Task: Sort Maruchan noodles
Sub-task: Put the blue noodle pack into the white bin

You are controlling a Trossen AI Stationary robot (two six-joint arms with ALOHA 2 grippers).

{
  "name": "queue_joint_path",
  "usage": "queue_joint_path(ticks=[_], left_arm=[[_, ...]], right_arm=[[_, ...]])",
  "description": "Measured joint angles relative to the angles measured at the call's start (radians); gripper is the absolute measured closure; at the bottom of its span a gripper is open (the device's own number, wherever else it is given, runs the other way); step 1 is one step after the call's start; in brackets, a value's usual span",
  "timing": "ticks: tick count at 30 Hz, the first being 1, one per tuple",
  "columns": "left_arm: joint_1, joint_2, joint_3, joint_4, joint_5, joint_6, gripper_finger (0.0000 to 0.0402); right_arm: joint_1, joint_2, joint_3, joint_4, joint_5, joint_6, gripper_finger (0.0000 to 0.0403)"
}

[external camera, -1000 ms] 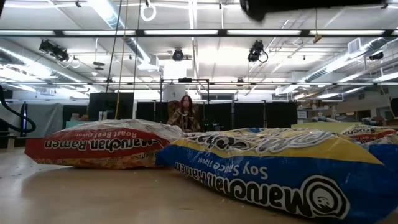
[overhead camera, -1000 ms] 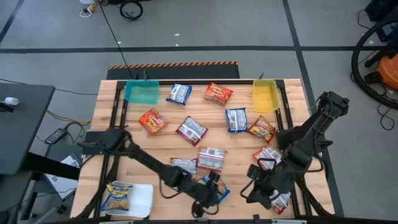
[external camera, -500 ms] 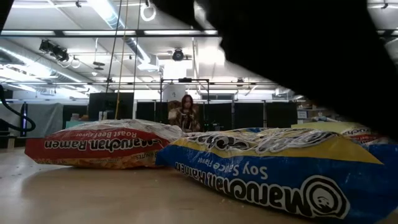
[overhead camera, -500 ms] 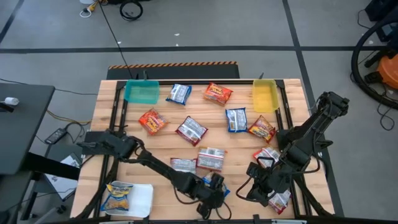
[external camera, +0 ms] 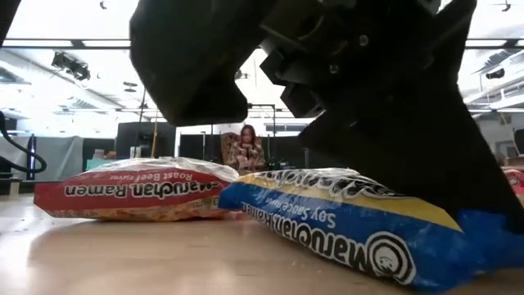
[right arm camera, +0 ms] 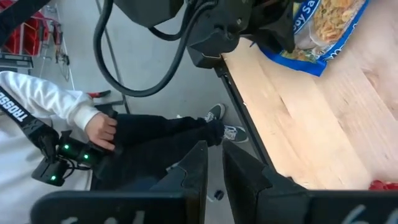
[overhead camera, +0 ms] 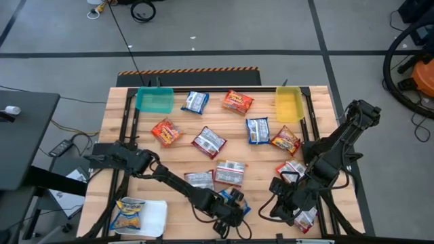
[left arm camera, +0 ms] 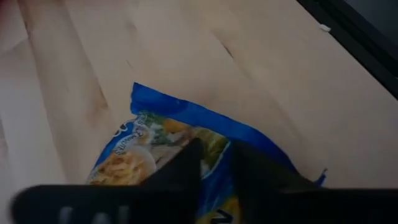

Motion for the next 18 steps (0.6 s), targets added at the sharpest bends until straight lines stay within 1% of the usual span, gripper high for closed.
queue_joint_path(ticks=[2,3,7,9,13,18], left_arm=[[0.003,0.004,0.0,-0.001,0.0,0.0,0.0375],[0.004,0.008,0.0,0.004,0.003,0.0,0.0387],[0.004,0.002,0.001,-0.02,0.001,0.014,0.0393],[0.004,-0.015,0.03,-0.106,0.003,0.014,0.0396],[-0.001,-0.082,0.15,-0.309,0.002,0.007,0.0398],[-0.036,-0.147,0.279,-0.545,0.0,-0.121,0.0399]], right_arm=[[0.0,0.0,0.0,0.001,0.0,-0.002,0.0349],[0.0,0.0,0.0,0.001,0.0,-0.001,0.0349],[0.0,0.0,0.0,0.003,0.0,0.004,0.0349],[0.0,0.0,0.0,0.003,0.0,0.006,0.0349],[0.001,0.0,0.0,0.003,0.012,0.006,0.0349],[0.0,0.0,0.0,0.001,0.056,-0.007,0.0349]])
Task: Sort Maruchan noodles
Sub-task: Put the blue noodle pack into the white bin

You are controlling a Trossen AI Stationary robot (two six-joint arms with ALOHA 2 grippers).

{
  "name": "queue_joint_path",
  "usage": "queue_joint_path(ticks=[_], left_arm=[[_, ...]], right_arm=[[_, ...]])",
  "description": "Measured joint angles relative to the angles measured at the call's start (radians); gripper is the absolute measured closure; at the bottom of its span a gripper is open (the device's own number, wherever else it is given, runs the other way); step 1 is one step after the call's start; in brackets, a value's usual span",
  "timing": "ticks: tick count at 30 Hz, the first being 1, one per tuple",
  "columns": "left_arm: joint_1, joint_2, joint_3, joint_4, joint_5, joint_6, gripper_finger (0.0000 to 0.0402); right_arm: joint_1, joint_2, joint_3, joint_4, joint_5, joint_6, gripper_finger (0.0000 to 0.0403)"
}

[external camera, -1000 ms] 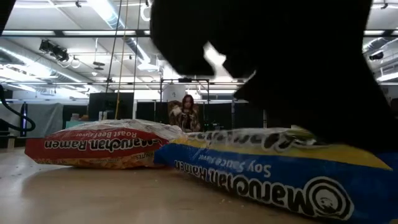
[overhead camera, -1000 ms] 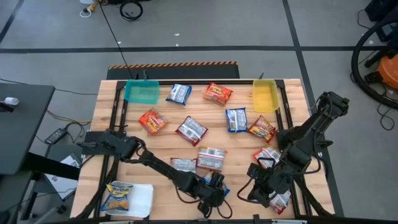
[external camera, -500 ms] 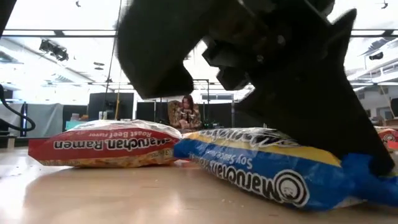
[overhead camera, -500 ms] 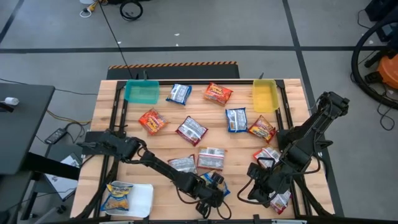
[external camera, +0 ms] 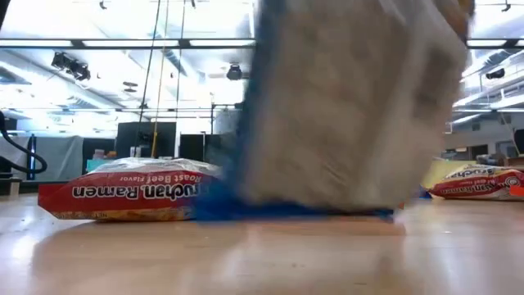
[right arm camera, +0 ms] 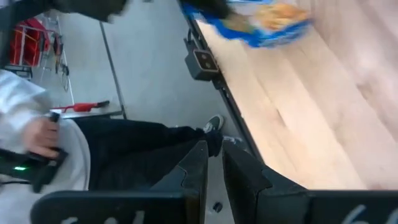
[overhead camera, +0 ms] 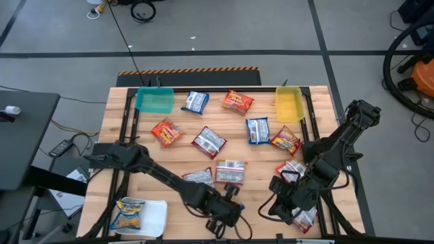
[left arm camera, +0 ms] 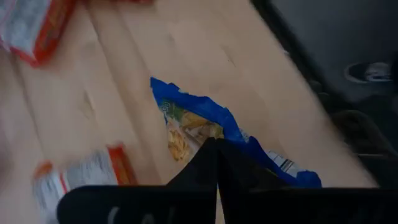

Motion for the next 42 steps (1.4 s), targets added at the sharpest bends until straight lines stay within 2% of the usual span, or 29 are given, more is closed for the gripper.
queue_joint_path(ticks=[3,7,16,21,26,31,42], left_arm=[[-0.029,-0.048,0.051,-0.135,-0.008,-0.128,0.04],[-0.079,-0.118,0.064,-0.319,-0.036,-0.372,0.04],[-0.278,-0.22,0.062,-0.699,-0.155,-0.962,0.0401],[-0.416,-0.26,0.035,-0.701,-0.245,-1.294,0.0401],[-0.502,-0.273,-0.084,-0.697,-0.313,-1.536,0.0401],[-0.552,-0.282,-0.208,-0.7,-0.228,-1.67,0.0401],[-0.569,-0.321,-0.314,-0.695,-0.249,-1.782,0.0402]], right_arm=[[0.0,0.0,0.0,-0.001,0.028,-0.015,0.0349],[0.0,0.0,0.0,-0.009,0.066,-0.024,0.0349],[0.0,0.0,-0.001,-0.008,0.186,-0.063,0.0349],[0.0,0.0,-0.001,-0.006,0.225,-0.071,0.0349],[0.0,0.0,-0.001,-0.005,0.26,-0.077,0.0349],[0.0,0.0,-0.001,-0.004,0.261,-0.073,0.0349],[0.0,0.0,-0.001,-0.001,0.261,-0.07,0.0349]])
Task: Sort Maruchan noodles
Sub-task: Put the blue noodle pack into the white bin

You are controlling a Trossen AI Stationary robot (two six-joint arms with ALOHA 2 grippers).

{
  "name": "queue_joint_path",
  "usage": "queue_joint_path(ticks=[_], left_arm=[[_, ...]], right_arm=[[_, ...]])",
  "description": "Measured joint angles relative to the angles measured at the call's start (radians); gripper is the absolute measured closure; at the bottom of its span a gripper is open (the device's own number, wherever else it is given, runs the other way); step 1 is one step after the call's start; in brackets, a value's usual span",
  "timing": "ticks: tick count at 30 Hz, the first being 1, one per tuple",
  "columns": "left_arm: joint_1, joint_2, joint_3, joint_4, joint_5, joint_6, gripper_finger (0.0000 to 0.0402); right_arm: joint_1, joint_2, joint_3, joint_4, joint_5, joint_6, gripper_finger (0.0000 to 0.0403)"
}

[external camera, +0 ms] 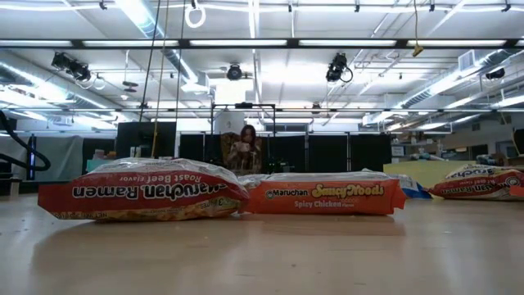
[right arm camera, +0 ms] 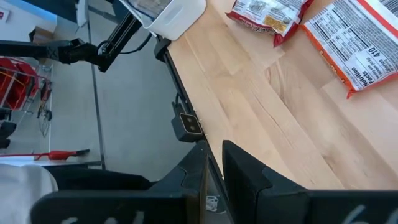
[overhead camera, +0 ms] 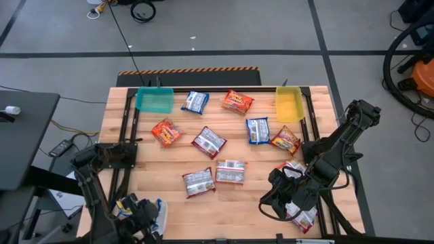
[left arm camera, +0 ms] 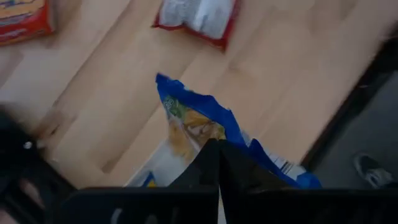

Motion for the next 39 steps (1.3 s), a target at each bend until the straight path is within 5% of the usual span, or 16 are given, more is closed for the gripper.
queue_joint_path(ticks=[14,33,39], left_arm=[[0.005,0.003,-0.016,0.183,-0.007,0.017,0.0396],[-0.002,0.01,-0.056,0.17,-0.1,-0.043,0.0393],[-0.008,0.012,-0.099,0.217,-0.039,-0.05,0.0393]], right_arm=[[0.0,0.001,0.0,-0.011,0.045,-0.016,0.0349],[-0.03,0.001,0.0,-0.017,0.123,-0.059,0.0349],[-0.044,0.001,0.0,-0.014,0.125,-0.079,0.0349]])
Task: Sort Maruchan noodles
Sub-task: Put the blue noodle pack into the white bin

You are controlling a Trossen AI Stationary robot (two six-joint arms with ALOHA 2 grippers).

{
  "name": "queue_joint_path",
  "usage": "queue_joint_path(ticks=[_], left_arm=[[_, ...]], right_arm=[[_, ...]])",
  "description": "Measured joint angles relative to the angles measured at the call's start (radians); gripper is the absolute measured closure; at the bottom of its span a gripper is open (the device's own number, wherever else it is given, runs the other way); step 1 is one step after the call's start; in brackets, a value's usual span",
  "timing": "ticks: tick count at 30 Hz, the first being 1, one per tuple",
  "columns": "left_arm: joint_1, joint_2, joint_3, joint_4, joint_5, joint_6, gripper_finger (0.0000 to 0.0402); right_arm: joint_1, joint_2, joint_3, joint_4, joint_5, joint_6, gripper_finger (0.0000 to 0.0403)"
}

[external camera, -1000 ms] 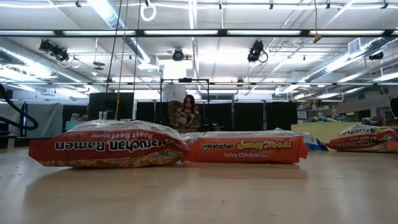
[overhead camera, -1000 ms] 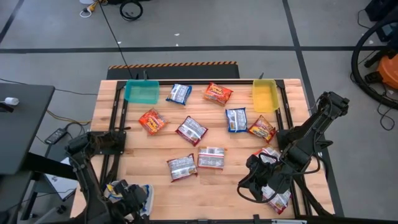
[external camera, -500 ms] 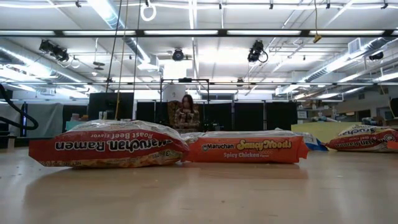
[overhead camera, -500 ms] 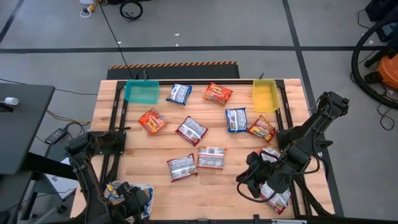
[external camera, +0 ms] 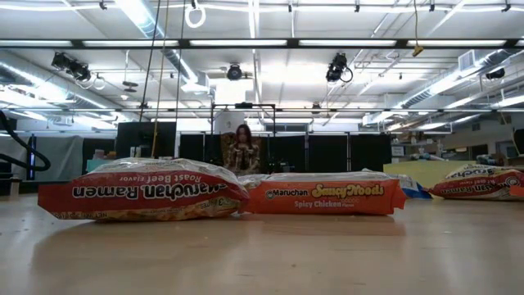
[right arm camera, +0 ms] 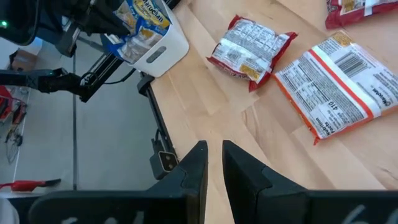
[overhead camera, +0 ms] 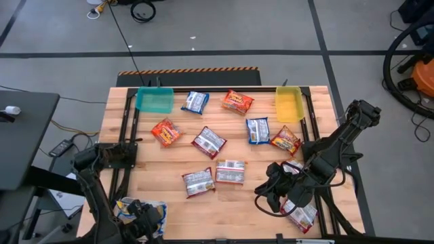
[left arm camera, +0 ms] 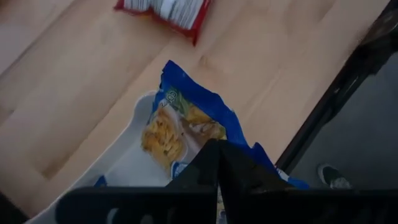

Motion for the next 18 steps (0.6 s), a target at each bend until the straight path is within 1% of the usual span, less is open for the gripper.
queue_joint_path(ticks=[5,8,11,13,15,18], left_arm=[[-0.005,0.0,0.0,-0.01,0.021,-0.004,0.0392],[-0.009,0.0,0.002,-0.01,0.039,0.035,0.0381],[-0.009,-0.003,0.003,-0.011,0.05,0.085,0.0354],[-0.008,-0.01,0.003,-0.01,0.059,0.119,0.0332],[-0.004,-0.026,0.003,-0.011,0.077,0.149,0.0309],[0.004,-0.063,0.003,-0.02,0.072,0.182,0.0275]], right_arm=[[-0.008,0.0,0.0,0.0,0.0,0.0,0.0349],[-0.014,0.0,0.0,0.002,-0.026,-0.021,0.0349],[-0.029,-0.007,0.0,0.003,-0.095,-0.027,0.0349],[-0.043,-0.009,0.0,0.003,-0.123,-0.029,0.0349],[-0.057,-0.009,0.0,0.001,-0.126,-0.056,0.0349],[-0.091,-0.009,0.0,0.001,-0.126,-0.11,0.0349]])
